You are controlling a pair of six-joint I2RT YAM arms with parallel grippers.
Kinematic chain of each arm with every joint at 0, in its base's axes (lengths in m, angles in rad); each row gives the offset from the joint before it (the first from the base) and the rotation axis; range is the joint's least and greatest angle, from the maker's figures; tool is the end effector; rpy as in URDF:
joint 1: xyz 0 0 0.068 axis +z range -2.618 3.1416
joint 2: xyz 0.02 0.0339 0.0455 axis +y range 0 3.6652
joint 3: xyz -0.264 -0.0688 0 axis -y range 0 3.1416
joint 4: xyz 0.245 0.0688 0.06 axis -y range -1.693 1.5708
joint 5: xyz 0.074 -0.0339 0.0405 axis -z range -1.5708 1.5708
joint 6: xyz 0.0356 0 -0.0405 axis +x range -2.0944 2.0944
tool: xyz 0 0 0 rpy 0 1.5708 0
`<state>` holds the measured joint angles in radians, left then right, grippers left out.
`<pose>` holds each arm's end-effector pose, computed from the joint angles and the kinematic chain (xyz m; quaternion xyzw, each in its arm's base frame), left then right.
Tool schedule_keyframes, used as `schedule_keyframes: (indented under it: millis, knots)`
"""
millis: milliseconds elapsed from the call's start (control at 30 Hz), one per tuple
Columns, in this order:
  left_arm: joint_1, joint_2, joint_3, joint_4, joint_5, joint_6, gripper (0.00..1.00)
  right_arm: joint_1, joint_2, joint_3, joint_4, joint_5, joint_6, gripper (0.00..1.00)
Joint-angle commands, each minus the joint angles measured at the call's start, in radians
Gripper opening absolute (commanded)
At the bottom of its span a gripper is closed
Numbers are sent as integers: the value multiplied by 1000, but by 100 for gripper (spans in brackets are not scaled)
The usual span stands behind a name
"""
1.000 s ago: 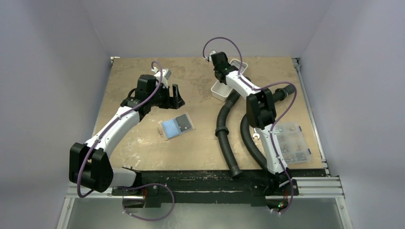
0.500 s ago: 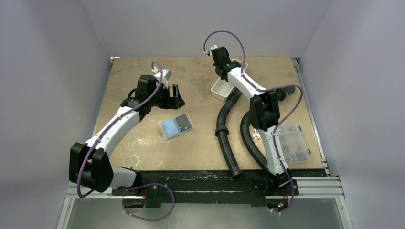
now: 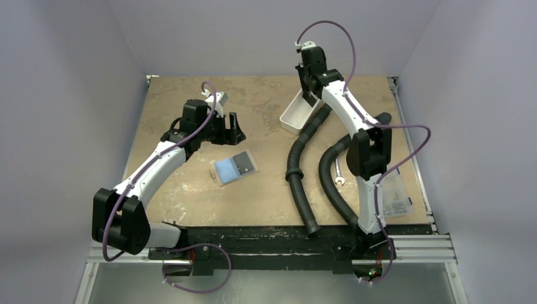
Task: Put the credit cards into the card holder
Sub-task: Pick up the credit card from the storage box, then insert the credit card into the card holder.
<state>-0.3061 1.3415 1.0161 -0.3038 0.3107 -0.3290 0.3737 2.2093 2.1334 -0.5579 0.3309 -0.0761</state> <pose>0.2814 -0.1003 0.2856 0.0601 0.8812 -0.2709 0.3827 0.4818 0.1765 0.3030 -0.1238 0.8745 -0.0793 0.4622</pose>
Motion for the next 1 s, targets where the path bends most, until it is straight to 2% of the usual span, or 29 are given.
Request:
schedule_keyframes:
  millis: [0, 100, 200, 300, 400, 533, 733, 967]
  knots:
    - [-4, 17, -8, 39, -1, -2, 75, 1, -159, -60, 22, -167, 244, 0]
    - [-4, 29, -12, 44, -15, -23, 76, -3, -242, -160, 65, -307, 387, 0]
    - [5, 38, -15, 16, -37, -58, 75, 0, -327, -330, 192, -527, 493, 0]
    - [83, 27, -74, 2, 18, -117, 71, 38, -376, -474, 299, -729, 592, 0]
    - [148, 19, -164, 27, 96, -157, 59, 118, -392, -548, 319, -778, 597, 0]
    - [151, 60, -203, 14, 157, -140, 46, 186, -346, -608, 345, -905, 596, 0]
    - [151, 100, -214, -42, 95, -79, 32, 236, -234, -630, 363, -1031, 557, 0]
    - [151, 201, -186, -114, 40, -44, 26, 240, -145, -631, 350, -1077, 532, 0]
